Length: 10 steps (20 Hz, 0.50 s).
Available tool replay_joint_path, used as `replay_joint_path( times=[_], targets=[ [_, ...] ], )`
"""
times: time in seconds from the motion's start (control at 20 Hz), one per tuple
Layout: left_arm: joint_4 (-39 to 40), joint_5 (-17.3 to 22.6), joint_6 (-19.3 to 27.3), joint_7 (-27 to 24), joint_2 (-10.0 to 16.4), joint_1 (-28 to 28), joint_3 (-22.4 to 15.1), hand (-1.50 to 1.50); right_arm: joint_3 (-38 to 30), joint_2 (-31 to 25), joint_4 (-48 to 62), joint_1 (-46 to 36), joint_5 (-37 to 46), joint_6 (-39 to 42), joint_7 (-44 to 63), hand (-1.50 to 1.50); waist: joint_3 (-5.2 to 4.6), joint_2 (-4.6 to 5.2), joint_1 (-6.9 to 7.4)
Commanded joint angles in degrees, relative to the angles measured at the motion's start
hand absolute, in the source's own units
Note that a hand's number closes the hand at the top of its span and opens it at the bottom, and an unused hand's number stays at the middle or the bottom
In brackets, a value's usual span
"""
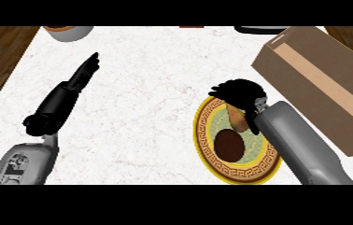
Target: Pick the pear from the plate and place it in the cardboard box
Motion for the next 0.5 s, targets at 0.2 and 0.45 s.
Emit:
replay_joint_path(
  times=[0.2, 0.45],
  targets=[
    [1.2, -1.3, -1.6, 0.2, -1.3, -0.6, 1.3, 0.00, -0.5, 0.4, 4.5, 0.3, 4.4, -2.1, -7.1, 1.50, -0.01, -0.01, -0.07],
    [-1.1, -0.5, -2.4, 1.0, -1.4, -0.1, 1.3, 0.00, -2.0, 0.5, 11.4, -3.3, 4.6, -13.8, -15.8, 1.50, 0.02, 0.16, 0.64]
  ],
)
